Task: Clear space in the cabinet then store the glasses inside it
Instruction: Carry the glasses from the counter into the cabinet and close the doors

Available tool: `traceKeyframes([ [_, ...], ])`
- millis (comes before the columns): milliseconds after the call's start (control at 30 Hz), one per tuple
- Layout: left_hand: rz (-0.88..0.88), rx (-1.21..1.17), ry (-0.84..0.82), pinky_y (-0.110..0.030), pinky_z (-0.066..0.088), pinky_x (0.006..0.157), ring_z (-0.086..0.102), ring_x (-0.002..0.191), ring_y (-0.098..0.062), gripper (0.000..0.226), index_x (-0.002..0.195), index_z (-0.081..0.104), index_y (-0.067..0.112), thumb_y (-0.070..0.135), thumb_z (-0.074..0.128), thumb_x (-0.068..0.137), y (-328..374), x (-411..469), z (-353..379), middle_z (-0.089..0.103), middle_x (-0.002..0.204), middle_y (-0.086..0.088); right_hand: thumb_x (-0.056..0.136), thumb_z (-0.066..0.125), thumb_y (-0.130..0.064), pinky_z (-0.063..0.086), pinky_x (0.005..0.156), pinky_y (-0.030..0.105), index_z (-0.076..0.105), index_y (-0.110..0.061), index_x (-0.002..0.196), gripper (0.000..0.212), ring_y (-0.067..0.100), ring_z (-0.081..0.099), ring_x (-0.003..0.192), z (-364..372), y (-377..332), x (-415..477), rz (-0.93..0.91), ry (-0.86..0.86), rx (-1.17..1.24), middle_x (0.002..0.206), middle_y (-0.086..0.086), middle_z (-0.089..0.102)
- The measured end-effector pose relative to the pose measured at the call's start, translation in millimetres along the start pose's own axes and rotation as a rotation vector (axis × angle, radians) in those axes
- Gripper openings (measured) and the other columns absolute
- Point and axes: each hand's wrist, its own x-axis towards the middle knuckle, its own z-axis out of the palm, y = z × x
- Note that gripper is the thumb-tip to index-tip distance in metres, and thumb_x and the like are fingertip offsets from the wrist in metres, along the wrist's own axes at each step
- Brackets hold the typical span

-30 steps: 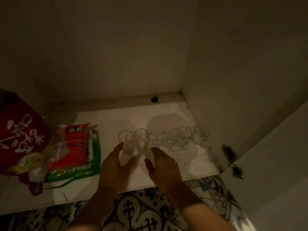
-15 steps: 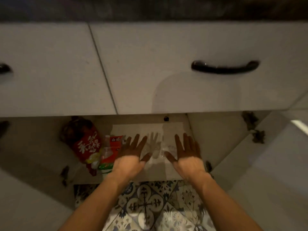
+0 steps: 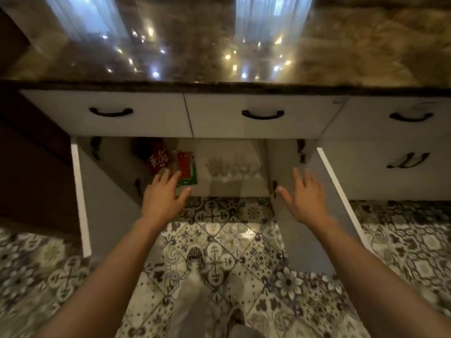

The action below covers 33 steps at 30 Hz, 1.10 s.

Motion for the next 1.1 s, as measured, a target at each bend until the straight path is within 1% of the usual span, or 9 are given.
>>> traceKeyframes([
  [100,-0.189,-0.041,-0.026,-0.060,0.024,0.119,0.021,0.151,-0.041,0.070,0.156,0.034,0.024,0.063,0.039,0.098,-34.6,-44.5,-5.8,0.023,0.167,-0.014,0.101,0.035,-0.061,0.020,0.120,0.054,0.019,-0.013,0.161,0.078,0.041,0.022,0.150,-14.7,23.4,-29.0,0.095,0.018,0.034,0.164,0.024,0.022],
  [200,-0.369,-0.028,-0.119,-0.062,0.016,0.121,0.007,0.154,-0.044,0.074,0.157,0.033,0.023,0.066,0.039,0.097,-69.1,-95.5,1.5,0.006,0.169,-0.017,0.100,0.034,-0.064,0.016,0.122,0.056,0.020,-0.015,0.161,0.079,0.041,0.014,0.153,-8.1,46.6,-65.0,0.204,-0.038,-0.017,0.167,0.023,0.013],
  [300,-0.462,0.016,-0.211,-0.065,0.016,0.118,-0.001,0.152,-0.047,0.075,0.157,0.028,0.029,0.069,0.040,0.095,-98.7,-134.6,5.1,-0.005,0.169,-0.016,0.097,0.032,-0.068,0.009,0.122,0.059,0.016,-0.021,0.161,0.081,0.042,0.004,0.154,10.3,69.0,-100.2,0.319,-0.099,-0.031,0.168,0.024,0.004],
  [500,-0.372,0.015,-0.279,-0.049,0.024,0.122,0.010,0.154,-0.038,0.073,0.161,0.023,0.021,0.057,0.042,0.100,-140.3,-149.8,13.5,0.007,0.168,-0.019,0.093,0.043,-0.070,0.008,0.121,0.061,0.020,-0.027,0.158,0.082,0.047,0.001,0.152,34.7,93.8,-135.3,0.507,-0.169,-0.014,0.165,0.028,-0.004],
  [600,-0.318,-0.006,-0.277,-0.049,0.027,0.121,0.017,0.153,-0.036,0.072,0.160,0.024,0.018,0.054,0.043,0.101,-148.1,-151.6,21.3,0.015,0.167,-0.020,0.093,0.044,-0.070,0.005,0.121,0.060,0.016,-0.027,0.160,0.085,0.048,-0.001,0.153,38.5,101.8,-142.4,0.545,-0.196,0.013,0.164,0.033,-0.006],
  [733,-0.282,-0.003,-0.262,-0.049,0.027,0.121,0.018,0.154,-0.035,0.072,0.160,0.025,0.019,0.054,0.045,0.101,-152.0,-160.0,33.2,0.017,0.167,-0.018,0.093,0.043,-0.070,0.010,0.120,0.059,0.021,-0.025,0.156,0.081,0.047,0.011,0.150,39.7,101.0,-150.6,0.551,-0.242,0.024,0.163,0.033,0.004],
  [900,-0.313,-0.008,-0.209,-0.052,0.031,0.119,0.018,0.153,-0.038,0.074,0.159,0.027,0.022,0.057,0.048,0.097,-150.8,-161.1,41.0,0.008,0.169,-0.018,0.093,0.040,-0.071,0.009,0.120,0.061,0.019,-0.024,0.158,0.082,0.045,0.002,0.153,49.7,102.7,-154.7,0.513,-0.258,-0.006,0.165,0.030,-0.002],
  [1000,-0.325,0.027,-0.177,-0.056,0.027,0.120,0.008,0.155,-0.038,0.073,0.158,0.026,0.022,0.057,0.048,0.097,-150.4,-162.0,42.7,0.005,0.168,-0.019,0.093,0.040,-0.072,0.008,0.121,0.059,0.018,-0.025,0.159,0.084,0.044,-0.002,0.153,50.6,107.0,-156.9,0.542,-0.247,0.012,0.165,0.029,-0.004],
  [1100,-0.358,0.014,-0.224,-0.057,0.024,0.121,-0.001,0.156,-0.036,0.077,0.161,0.020,0.023,0.059,0.045,0.098,-152.0,-159.0,41.0,-0.003,0.169,-0.019,0.093,0.044,-0.070,0.012,0.120,0.059,0.021,-0.024,0.158,0.083,0.044,0.002,0.153,47.5,114.8,-159.3,0.572,-0.246,0.016,0.164,0.031,0.000],
])
